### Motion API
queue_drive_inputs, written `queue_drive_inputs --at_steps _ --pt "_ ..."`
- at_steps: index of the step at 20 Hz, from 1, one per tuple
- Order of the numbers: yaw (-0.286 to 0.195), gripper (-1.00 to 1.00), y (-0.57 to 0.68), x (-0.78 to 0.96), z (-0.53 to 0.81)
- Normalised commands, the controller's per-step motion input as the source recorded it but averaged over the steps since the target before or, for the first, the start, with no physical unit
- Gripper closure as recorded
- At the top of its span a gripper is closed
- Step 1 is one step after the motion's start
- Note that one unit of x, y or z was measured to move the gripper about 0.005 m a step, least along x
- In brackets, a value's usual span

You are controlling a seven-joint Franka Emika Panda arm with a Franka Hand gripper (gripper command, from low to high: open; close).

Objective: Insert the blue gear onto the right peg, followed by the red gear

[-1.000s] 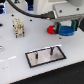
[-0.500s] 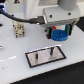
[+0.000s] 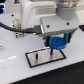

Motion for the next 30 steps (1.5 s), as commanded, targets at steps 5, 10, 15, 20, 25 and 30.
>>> queue_drive_inputs --at_steps 5,10,15,20,25,30 --pt "0.0 1.0 -0.21 0.26 -0.06" --pt "0.0 1.0 -0.08 0.14 -0.09" --pt "0.0 1.0 0.01 0.11 -0.06" --pt "0.0 1.0 0.02 0.12 -0.03" --pt "0.0 1.0 0.03 0.16 -0.09" --pt "0.0 1.0 0.01 -0.12 0.22"
